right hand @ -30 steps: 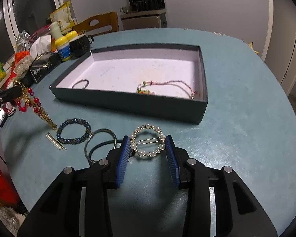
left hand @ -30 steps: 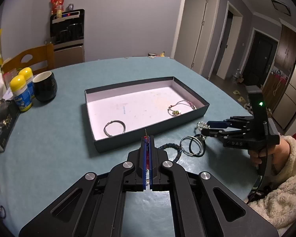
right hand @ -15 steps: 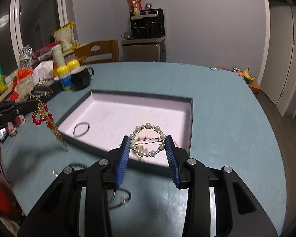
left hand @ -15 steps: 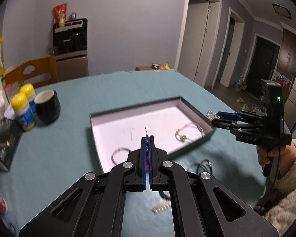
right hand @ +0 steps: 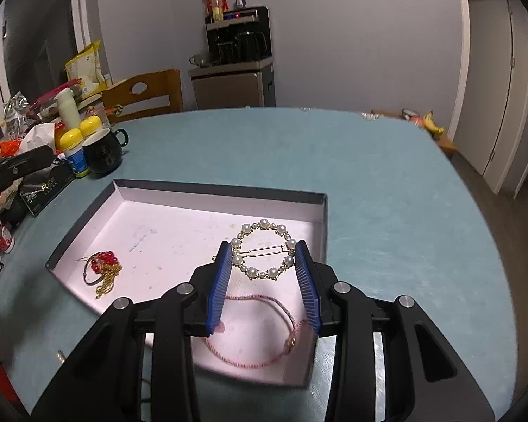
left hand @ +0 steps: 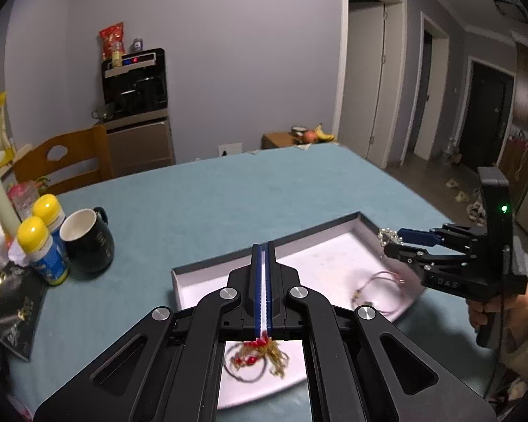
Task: Organize jewelry
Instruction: 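Carry the brooch and pearl-ring clip over the box with both tools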
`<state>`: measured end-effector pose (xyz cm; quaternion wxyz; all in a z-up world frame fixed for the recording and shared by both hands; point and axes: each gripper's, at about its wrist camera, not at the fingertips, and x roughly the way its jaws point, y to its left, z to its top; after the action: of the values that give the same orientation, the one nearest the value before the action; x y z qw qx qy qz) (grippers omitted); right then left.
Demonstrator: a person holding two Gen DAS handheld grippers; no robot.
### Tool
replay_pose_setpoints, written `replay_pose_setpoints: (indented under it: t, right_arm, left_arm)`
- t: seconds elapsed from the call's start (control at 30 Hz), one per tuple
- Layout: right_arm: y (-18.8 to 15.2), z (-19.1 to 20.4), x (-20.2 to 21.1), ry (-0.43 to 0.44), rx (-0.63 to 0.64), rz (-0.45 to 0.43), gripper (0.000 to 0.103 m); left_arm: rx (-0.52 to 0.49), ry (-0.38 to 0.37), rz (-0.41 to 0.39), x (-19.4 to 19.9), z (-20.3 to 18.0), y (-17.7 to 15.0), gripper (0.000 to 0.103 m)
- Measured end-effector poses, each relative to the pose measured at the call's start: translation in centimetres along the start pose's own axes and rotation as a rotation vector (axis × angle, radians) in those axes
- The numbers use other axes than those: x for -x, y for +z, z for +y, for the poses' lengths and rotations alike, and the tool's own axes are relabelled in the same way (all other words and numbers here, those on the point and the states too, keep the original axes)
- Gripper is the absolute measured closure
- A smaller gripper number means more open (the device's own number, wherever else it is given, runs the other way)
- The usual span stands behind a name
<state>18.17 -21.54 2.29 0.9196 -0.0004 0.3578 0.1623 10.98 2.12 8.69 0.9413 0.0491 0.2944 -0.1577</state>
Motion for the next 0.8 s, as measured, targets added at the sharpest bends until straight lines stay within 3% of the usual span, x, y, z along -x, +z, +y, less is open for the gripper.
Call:
replay_pose_setpoints:
  t: [0.3,0.37,0.4,0.43,0.8]
  right_arm:
    - [-0.2,0.1,-0.7,0.035,-0.002,0.041,0.066]
    - [-0.5,-0.2,-0.6,0.036,-0.011,0.049,0.066]
    - [-0.5,-0.2,-0.6,0.038,-0.012,0.050,0.066]
    - [-0.5,-0.2,-0.5,0.042,-0.014,0.051,0.066]
    - [-0.6,0.0,0.2,0.065,-0.008,0.052,0.066]
  left_arm:
    - [0.023,-0.030,0.170,-3.9,0.8,-2.3,0.101]
    - [0.041,-0.047,0.230,-4.4,1.3,-3.2,0.090]
    - [0.046,-0.048,0.246,-4.7,1.6,-3.6,0.072]
    - [0.046,-0.046,0.261,-4.8,1.8,-4.1,0.061]
    - [-0.095,-0.015,0.390,-5.9,0.8,-7.1,0.063]
